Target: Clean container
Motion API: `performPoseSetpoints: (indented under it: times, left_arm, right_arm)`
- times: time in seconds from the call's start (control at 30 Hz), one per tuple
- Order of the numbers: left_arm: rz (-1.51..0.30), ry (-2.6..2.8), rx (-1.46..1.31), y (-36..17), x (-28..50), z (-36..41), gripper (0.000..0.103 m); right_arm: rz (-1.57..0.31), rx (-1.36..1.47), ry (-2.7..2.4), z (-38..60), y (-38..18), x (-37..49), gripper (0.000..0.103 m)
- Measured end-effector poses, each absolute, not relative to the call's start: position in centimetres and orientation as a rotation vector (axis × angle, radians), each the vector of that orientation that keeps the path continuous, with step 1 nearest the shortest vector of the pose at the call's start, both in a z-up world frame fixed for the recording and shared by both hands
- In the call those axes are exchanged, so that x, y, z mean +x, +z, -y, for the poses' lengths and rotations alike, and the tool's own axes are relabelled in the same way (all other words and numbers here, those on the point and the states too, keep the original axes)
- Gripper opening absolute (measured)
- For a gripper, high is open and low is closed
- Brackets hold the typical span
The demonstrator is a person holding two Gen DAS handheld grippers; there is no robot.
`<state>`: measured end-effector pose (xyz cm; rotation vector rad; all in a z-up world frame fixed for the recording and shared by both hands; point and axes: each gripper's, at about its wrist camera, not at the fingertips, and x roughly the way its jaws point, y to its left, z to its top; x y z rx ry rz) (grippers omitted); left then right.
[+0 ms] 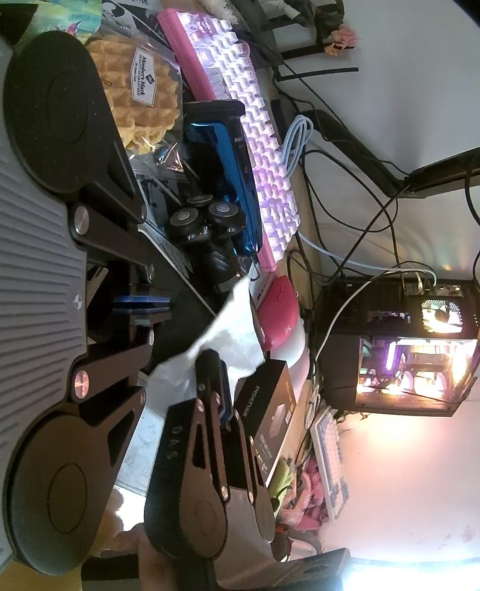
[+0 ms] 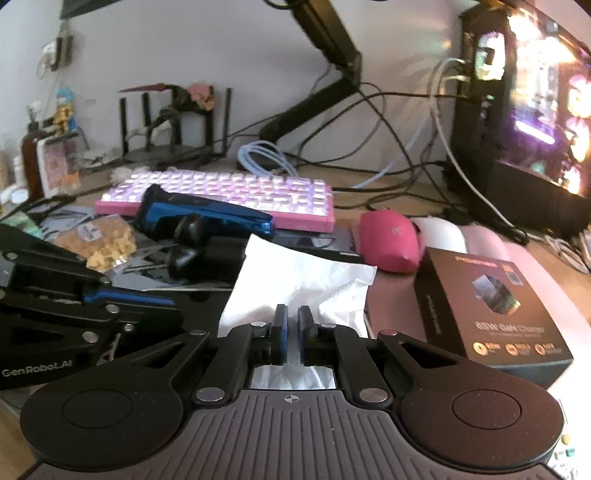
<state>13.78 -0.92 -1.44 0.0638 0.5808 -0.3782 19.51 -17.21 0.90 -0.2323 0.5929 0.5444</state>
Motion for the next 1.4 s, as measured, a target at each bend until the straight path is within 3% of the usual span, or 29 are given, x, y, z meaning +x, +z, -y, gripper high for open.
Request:
performPoseSetpoints:
  times: [0.3,1.4]
  left_arm:
    - [-0.583,-0.383,0.053,-1.4,13.9,0.8,0.008]
    - [-0.583,-0.385,0.055,-1.4,13.6,1.3,0.008]
  right_arm:
    - [-0.562,-0.333,0.599,15.7,1.0,17.7,0.007]
    - [-0.6,-0.217,0.545,17.0,1.4,19.3,0.007]
